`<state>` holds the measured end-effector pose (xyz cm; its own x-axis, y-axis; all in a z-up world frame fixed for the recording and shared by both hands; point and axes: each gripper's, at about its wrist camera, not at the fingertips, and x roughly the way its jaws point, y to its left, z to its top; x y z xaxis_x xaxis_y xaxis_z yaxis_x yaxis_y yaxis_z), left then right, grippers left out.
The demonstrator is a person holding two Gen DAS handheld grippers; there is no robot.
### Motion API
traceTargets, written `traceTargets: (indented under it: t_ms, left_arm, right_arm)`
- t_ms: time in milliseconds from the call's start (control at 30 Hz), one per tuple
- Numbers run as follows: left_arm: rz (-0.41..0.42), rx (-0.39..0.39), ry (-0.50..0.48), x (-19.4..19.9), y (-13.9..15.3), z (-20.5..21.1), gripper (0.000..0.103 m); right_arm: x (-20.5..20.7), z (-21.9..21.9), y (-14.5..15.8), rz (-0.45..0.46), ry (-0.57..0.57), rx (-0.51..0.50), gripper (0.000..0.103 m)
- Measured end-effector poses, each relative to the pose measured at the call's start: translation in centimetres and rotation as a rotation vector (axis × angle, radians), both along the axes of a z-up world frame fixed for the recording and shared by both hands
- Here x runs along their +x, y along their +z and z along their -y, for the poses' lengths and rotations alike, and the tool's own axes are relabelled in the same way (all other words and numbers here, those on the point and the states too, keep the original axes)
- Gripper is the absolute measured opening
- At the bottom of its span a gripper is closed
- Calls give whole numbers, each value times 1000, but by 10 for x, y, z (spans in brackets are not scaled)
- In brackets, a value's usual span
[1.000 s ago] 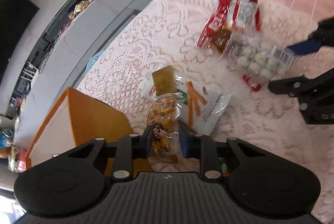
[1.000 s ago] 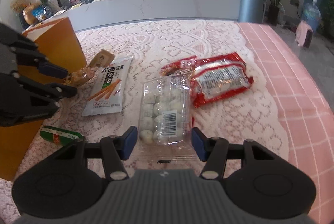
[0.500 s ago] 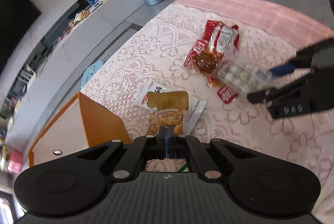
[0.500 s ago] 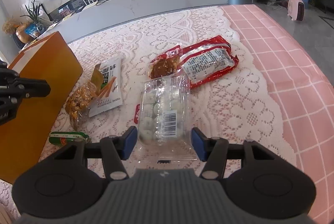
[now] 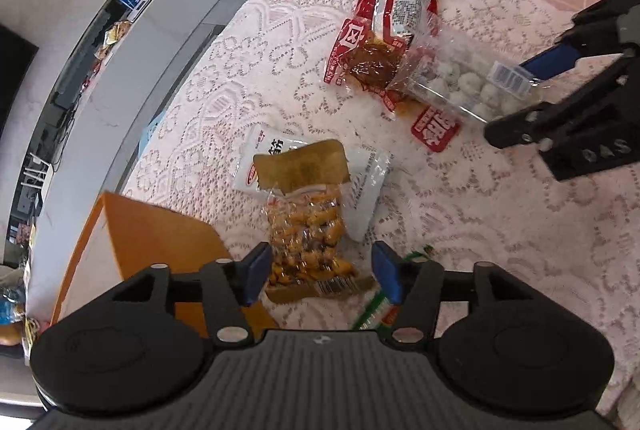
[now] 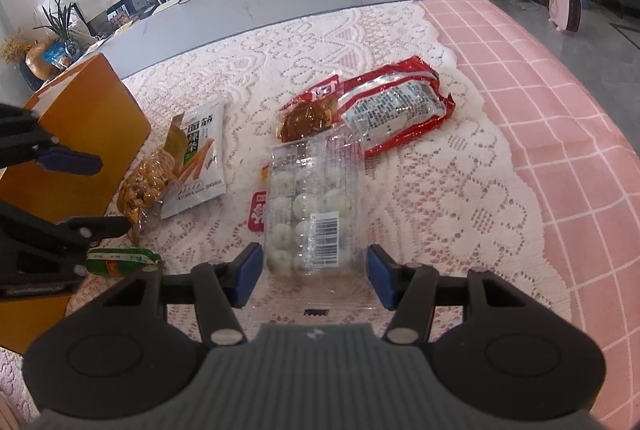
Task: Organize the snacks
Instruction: 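Grasp the peanut pouch with the left tool while the right tool grasps the clear ball tray, then lift the peanut pouch and ball tray with both tools toward the box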
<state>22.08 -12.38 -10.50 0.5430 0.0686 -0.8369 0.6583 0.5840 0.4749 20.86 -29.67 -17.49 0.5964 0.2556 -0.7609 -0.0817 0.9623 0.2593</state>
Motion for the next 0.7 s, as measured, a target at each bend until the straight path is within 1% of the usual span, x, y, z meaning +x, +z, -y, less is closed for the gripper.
traceTargets:
  t_ms: [133, 267, 367, 433, 467, 500, 600, 667, 700]
  left_arm:
    - [-36, 13, 20, 18, -11, 3, 72]
    - [-66, 44, 27, 33, -20, 1, 73]
    - [-106, 32, 32, 42, -22, -2, 74]
    - [-131, 24, 36, 48, -24, -4, 75]
    - [-138, 20, 38, 51, -25, -4, 78]
    - [-144, 11, 46, 54, -25, -6, 81]
    - [-172, -35, 82, 64, -24, -10, 85]
    - [-199, -75, 118, 70, -24, -15, 85]
    - [-215, -97, 139, 73, -24, -18, 83]
  right_arm:
    - [0, -1, 0, 9, 3, -3, 57]
    - [1, 0, 1, 25, 6, 6, 63]
    - [1, -1, 1, 30, 11, 8, 64]
    - [2, -2, 1, 31, 16, 5, 67]
    - [3, -3, 1, 31, 17, 4, 68]
    - [4, -4, 0, 32, 18, 1, 68]
    - [6, -6, -2, 28, 24, -6, 69]
    - [8, -8, -4, 28, 27, -16, 70]
    - [8, -9, -4, 29, 29, -22, 70]
